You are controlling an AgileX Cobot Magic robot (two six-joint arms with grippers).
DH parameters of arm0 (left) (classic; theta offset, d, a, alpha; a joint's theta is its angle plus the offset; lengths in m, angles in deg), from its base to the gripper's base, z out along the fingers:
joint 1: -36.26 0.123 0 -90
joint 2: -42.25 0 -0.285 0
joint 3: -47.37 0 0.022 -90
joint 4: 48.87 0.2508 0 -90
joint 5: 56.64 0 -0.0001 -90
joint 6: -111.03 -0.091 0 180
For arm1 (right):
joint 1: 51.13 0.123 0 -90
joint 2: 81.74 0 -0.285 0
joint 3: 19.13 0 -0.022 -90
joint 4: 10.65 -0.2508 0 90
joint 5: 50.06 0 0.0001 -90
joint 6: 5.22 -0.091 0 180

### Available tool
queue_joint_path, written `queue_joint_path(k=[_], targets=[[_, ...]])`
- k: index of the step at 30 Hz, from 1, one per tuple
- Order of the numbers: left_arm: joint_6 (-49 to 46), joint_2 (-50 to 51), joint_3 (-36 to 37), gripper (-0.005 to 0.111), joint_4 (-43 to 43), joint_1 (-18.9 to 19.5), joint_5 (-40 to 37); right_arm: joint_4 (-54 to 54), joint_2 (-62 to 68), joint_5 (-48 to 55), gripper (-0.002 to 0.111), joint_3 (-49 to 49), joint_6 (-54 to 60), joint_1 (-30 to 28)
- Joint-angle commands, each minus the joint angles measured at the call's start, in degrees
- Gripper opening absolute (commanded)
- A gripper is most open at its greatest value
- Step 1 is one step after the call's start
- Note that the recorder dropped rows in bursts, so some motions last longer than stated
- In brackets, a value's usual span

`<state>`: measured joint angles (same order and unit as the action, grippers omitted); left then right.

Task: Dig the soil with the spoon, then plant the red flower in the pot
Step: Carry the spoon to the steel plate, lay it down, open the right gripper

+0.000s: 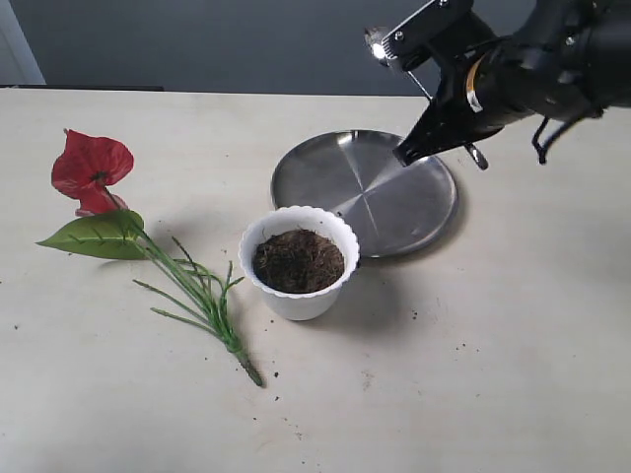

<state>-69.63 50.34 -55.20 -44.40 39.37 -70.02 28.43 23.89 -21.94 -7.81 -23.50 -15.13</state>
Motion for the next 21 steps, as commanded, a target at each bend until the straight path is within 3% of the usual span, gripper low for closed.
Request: queue_joint_path(k=[1, 3, 8, 15, 21], targets=[[0.09, -0.3, -0.21, 0.0, -0.44, -0.41, 0.06, -20.13, 10.26, 4.49, -0.001, -11.94, 21.92, -0.65], [0.09, -0.3, -0.21, 0.0, -0.44, -0.41, 0.06, -27.14, 16.27, 10.6, -0.001, -19.22, 29.75, -0.65], [0.09, -0.3, -0.21, 0.0, -0.44, -0.41, 0.06, -27.16, 25.7, 18.49, -0.001, -29.74, 29.87, -0.65], [0.09, -0.3, -0.21, 0.0, -0.44, -0.41, 0.06, -28.95, 31.0, 25.11, -0.001, -32.78, 28.71, -0.65], [0.09, -0.3, -0.21, 0.0, -0.44, -0.41, 0.06, -27.13, 31.92, 23.5, -0.001, -32.78, 27.08, -0.65]])
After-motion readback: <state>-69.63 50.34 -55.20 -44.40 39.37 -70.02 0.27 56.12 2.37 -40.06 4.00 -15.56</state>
